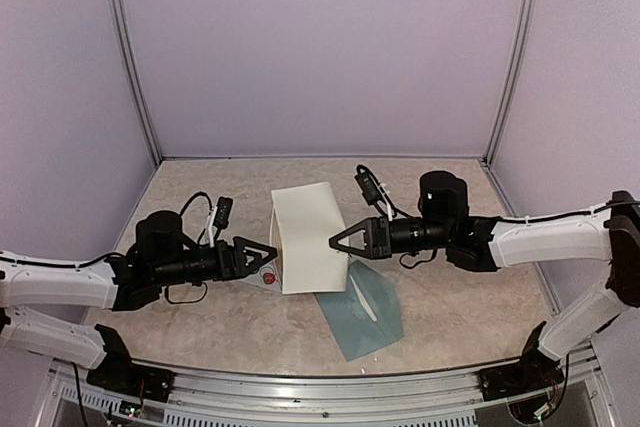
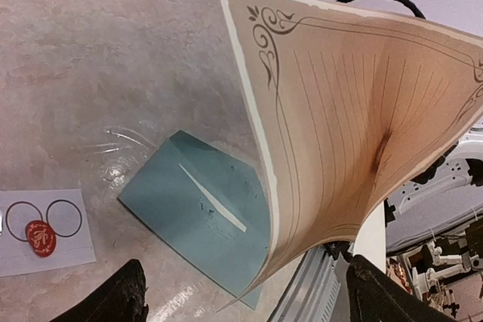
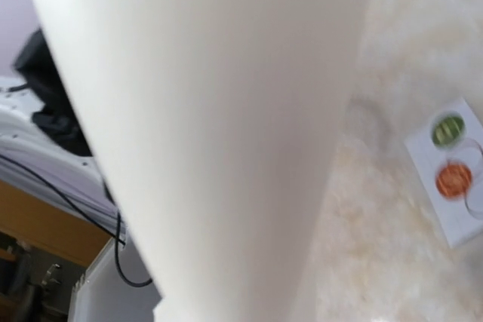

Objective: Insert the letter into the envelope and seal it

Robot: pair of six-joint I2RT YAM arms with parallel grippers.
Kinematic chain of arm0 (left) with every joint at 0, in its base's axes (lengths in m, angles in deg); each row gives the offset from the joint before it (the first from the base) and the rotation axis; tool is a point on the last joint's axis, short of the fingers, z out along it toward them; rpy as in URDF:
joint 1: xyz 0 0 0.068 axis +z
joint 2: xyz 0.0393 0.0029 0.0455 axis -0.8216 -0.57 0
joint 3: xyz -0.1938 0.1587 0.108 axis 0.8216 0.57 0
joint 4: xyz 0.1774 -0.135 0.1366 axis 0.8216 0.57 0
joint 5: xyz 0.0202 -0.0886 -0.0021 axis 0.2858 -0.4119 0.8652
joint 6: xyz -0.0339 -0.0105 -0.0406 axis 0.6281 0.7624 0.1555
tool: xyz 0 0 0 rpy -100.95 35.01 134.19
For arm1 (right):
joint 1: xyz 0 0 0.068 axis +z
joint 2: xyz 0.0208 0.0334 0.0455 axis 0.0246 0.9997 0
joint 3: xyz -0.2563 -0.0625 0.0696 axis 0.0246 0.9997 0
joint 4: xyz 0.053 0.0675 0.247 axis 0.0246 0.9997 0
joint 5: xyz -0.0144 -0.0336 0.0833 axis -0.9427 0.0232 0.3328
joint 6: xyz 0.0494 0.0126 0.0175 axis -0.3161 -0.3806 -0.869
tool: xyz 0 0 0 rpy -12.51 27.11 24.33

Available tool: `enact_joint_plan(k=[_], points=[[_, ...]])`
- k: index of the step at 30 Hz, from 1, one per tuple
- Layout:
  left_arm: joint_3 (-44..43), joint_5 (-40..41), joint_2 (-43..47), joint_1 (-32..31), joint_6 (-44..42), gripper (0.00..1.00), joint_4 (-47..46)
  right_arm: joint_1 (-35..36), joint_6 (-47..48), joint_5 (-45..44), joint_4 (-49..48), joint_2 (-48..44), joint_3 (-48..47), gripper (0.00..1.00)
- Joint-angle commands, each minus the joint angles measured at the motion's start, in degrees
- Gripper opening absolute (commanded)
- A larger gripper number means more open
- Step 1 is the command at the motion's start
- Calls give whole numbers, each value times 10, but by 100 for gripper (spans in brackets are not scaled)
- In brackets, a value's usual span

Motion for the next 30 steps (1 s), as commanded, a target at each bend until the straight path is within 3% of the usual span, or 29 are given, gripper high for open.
enact_joint_plan(k=[1, 8, 11, 20, 27, 30], points=[[-49, -60, 2, -19, -20, 88, -40, -5, 63, 20, 80, -36, -32, 7], [-93, -74, -35, -49, -24, 90, -70, -3, 85, 37, 113, -51, -41, 8], [-100, -86, -51, -58, -18, 84, -87, -3, 86, 27, 121, -56, -40, 8], [-100, -56, -73, -76, -2, 47, -104, 6, 90, 1, 132, -45, -54, 15], [-97, -14, -83, -81, 3, 11, -89, 22, 106, -16, 155, -21, -85, 35], [-94, -19, -83, -81, -1, 3, -97, 25, 106, -9, 145, -12, -85, 45]])
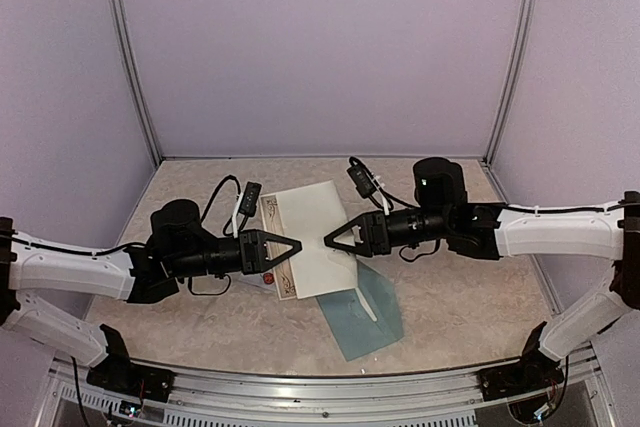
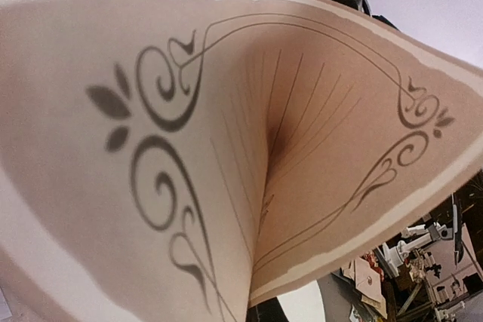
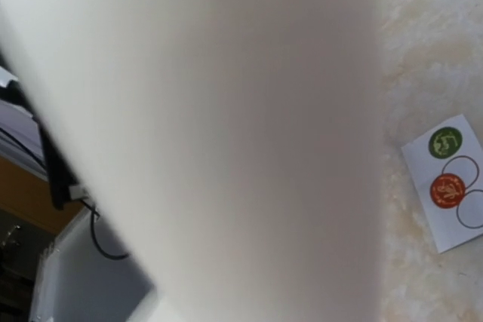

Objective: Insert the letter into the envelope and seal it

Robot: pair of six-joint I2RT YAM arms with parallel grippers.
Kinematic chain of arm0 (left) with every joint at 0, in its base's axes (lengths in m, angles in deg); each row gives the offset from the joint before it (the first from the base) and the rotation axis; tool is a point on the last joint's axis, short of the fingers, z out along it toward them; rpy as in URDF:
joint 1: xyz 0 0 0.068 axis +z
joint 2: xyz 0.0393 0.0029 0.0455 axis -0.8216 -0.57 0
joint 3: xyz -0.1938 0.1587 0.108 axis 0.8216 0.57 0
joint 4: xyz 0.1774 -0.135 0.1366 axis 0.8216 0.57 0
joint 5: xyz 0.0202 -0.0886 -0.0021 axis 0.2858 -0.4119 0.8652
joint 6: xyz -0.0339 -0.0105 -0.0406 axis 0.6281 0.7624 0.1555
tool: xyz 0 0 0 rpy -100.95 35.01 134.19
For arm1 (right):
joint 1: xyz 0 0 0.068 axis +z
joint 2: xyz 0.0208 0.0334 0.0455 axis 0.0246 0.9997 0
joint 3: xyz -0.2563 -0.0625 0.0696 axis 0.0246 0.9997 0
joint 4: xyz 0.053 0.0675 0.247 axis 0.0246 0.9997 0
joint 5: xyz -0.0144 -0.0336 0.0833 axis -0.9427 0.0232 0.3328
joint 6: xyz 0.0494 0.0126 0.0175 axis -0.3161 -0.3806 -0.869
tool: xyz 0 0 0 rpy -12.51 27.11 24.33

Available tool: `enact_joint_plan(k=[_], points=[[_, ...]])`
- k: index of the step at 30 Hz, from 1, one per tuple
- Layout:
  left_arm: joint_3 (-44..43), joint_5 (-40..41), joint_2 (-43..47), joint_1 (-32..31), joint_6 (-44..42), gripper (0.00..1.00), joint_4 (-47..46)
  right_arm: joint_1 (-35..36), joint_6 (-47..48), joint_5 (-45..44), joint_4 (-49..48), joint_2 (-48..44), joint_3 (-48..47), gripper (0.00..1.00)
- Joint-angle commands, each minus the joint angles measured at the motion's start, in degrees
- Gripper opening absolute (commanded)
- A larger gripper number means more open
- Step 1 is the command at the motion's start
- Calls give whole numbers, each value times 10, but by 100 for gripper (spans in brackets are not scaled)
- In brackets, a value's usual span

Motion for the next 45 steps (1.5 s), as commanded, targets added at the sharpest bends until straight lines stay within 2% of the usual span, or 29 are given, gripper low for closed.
enact_joint_plan(k=[1, 4, 8, 10, 13, 15, 17, 22, 25, 45], points=[[-4, 5, -4, -4, -4, 2, -21, 9, 9, 1, -4, 18, -13, 48], [9, -21, -1, -5, -1, 0, -59, 8, 5, 13, -20, 29, -10, 56], [10, -53, 0, -5, -5, 0, -78, 8, -11, 33, -60, 42, -8, 56], [10, -57, 0, -5, -6, 0, -79, 8, -20, 37, -76, 46, -5, 53], [8, -19, 7, -6, -17, 0, -45, 12, -26, 25, -77, 47, -5, 42], [-4, 35, 13, -7, -28, 0, 5, 19, -12, -6, -46, 45, -15, 35], [-16, 64, 13, -9, -33, 1, 40, 28, 0, -39, -8, 48, -31, 33], [-24, 62, 4, -10, -32, 17, 41, 44, 9, -116, 70, 63, -68, 30], [-23, 54, -3, -11, -26, 23, 31, 47, 0, -146, 92, 71, -78, 30], [-22, 53, -32, -12, -7, 23, 5, 63, -40, -163, 112, 103, -116, 41]])
